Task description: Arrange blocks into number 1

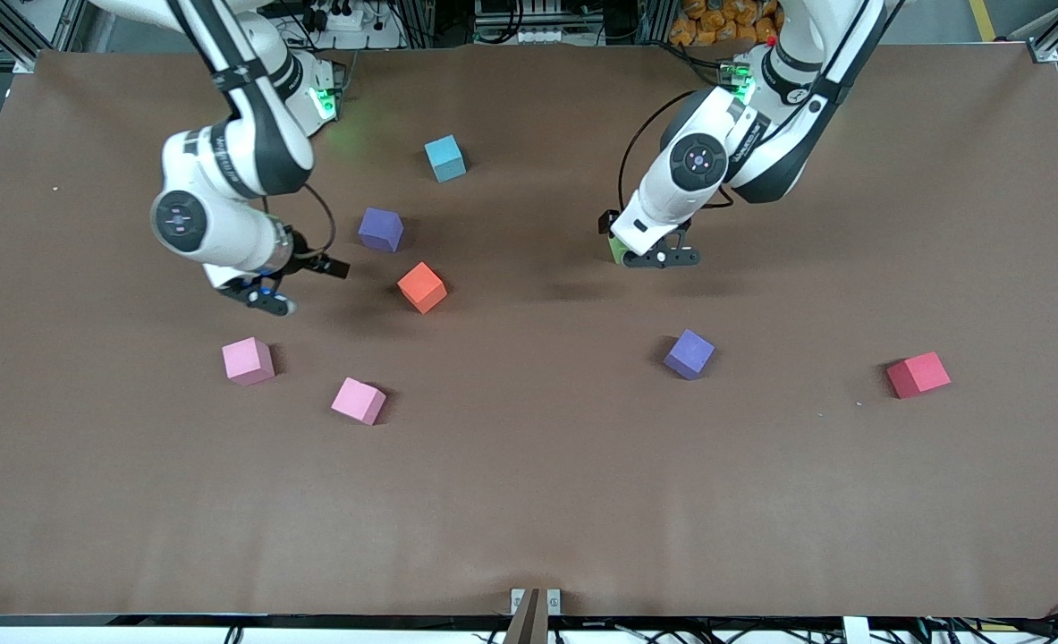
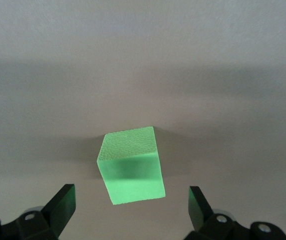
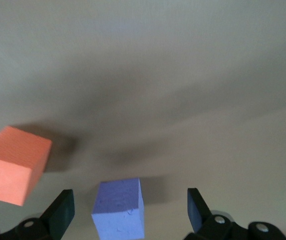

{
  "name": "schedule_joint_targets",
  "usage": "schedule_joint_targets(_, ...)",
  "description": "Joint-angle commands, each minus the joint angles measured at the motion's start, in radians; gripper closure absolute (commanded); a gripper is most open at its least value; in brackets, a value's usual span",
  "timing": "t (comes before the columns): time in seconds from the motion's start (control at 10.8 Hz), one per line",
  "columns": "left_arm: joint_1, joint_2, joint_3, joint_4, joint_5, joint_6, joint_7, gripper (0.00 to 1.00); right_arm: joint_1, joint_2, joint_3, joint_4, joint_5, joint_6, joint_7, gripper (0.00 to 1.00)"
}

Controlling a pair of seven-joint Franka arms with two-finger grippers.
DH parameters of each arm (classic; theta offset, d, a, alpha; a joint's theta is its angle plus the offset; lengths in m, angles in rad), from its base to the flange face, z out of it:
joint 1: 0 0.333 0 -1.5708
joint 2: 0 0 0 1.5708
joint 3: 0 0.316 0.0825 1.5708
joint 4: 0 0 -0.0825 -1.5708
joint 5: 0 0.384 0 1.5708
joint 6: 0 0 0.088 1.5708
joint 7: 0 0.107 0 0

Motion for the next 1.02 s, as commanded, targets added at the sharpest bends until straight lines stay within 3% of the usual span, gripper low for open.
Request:
schedule_joint_targets(0.0,-0.016,0.039,-0.004,-0.004,-0.011,0.033,-0.037,0.00,0.036,0.012,-0.002,-0.039,0.020,0.005,0.013,0.00)
schedule_joint_targets(0.37,-0.031,0.086,0.000,-0.007,0.008,0.049,-0.050,0.00,0.091,0.071,0.027,-0.039,0.130,0.017,-0.004,0.00)
schedule_joint_targets(0.93,-0.033,0.139,0.025,-0.009,0.047,0.066,-0.050,0.00,0.110,0.097,0.041,-0.065,0.144,0.017,-0.114,0.00)
